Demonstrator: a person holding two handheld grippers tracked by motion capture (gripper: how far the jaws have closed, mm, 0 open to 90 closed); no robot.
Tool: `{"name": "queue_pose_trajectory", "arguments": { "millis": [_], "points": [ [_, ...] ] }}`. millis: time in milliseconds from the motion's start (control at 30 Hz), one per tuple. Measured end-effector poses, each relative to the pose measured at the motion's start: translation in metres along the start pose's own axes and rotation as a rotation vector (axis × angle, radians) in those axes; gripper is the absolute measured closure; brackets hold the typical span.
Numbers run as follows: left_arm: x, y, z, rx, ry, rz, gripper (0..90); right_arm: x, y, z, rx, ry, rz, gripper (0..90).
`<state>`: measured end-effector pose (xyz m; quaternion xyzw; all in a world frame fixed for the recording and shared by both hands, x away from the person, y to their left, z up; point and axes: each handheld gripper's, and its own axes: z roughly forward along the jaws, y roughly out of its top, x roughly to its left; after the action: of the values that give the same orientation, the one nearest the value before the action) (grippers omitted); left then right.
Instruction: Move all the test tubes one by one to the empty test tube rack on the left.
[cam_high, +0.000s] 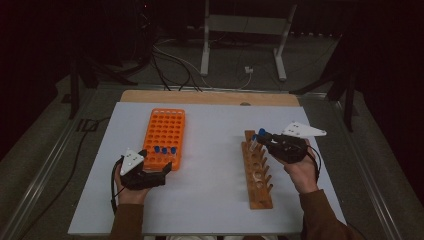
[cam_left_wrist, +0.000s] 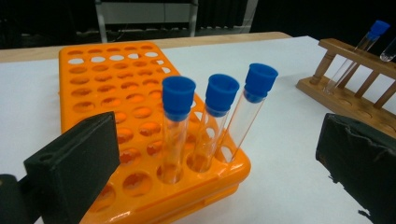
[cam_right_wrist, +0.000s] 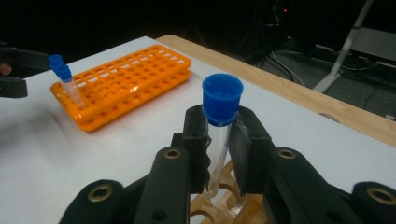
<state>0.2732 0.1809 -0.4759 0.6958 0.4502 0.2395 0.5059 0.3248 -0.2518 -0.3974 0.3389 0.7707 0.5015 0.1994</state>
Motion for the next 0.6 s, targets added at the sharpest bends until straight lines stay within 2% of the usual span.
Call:
{"name": "queue_pose_trajectory", "arguments": {
  "millis": [167,333,600],
  "points": [
    [-0.005,0.005,-0.001,-0.028,0.007,0.005,0.7,0.003,0.001,0.003,-0.008,0.017,0.006,77.3],
    [-0.015,0.013,-0.002,-0.049,0.041,0.049,0.7,0.007,0.0,0.008,-0.001,0.036,0.009,77.2],
    [-0.035,0.029,0.001,-0.08,0.025,0.103,0.8,0.013,0.002,0.014,0.007,0.066,0.009,77.2]
  ]
}}
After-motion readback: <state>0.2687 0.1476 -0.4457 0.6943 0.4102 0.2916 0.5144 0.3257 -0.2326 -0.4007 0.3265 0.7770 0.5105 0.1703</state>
